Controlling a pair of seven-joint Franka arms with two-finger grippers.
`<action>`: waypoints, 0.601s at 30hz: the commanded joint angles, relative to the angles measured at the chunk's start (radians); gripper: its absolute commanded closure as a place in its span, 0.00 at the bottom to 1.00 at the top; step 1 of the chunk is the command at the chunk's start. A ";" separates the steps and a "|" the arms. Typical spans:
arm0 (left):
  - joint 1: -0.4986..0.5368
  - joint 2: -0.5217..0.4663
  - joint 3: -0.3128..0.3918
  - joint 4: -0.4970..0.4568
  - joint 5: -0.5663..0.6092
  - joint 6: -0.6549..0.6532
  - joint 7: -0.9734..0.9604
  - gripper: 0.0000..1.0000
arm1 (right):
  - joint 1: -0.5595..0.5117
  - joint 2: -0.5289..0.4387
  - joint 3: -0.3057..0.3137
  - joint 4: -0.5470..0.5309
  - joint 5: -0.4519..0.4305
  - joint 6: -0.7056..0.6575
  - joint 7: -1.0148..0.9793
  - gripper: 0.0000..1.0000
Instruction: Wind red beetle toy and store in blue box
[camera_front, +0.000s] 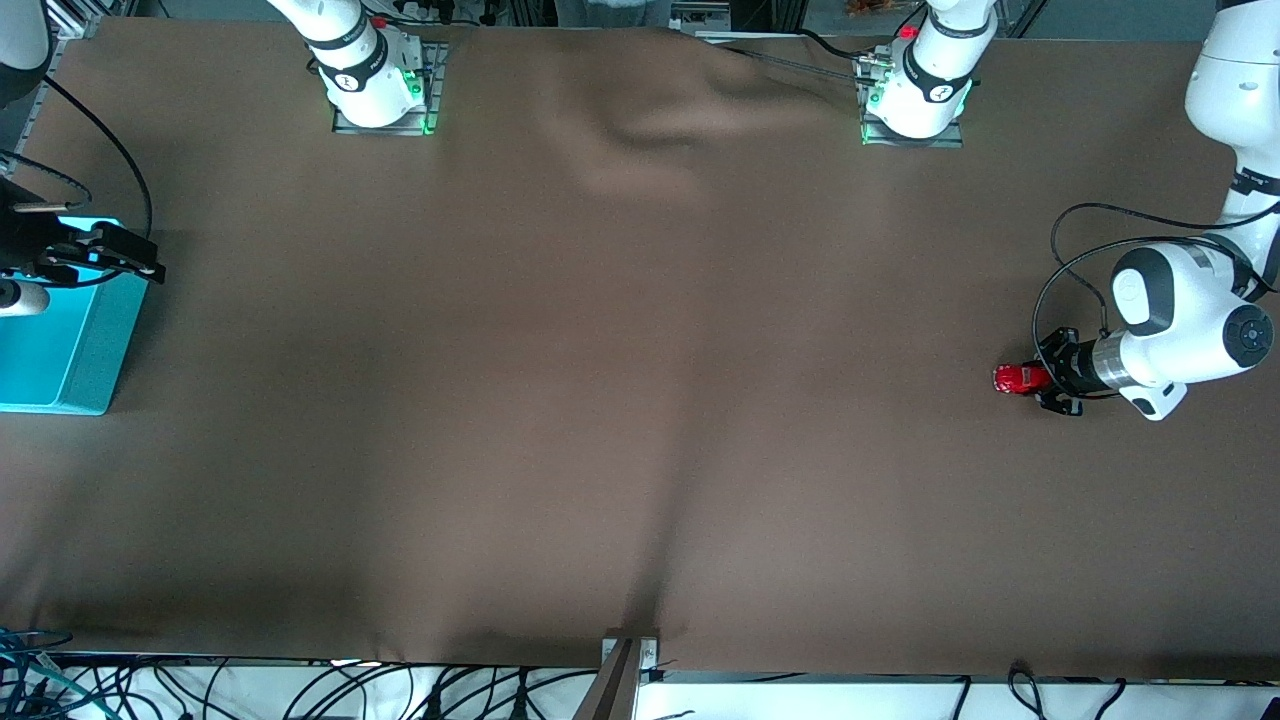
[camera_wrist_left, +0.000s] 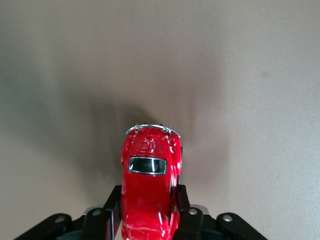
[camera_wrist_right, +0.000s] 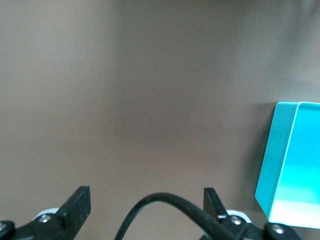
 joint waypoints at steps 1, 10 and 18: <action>0.005 0.055 0.022 0.019 0.039 0.001 -0.001 1.00 | -0.001 0.011 0.000 0.027 0.015 -0.007 -0.011 0.00; 0.005 0.059 0.024 0.019 0.037 0.001 -0.021 1.00 | -0.001 0.011 0.000 0.027 0.015 -0.007 -0.011 0.00; 0.005 0.061 0.024 0.025 0.039 -0.001 -0.010 1.00 | -0.001 0.011 0.000 0.027 0.015 -0.007 -0.011 0.00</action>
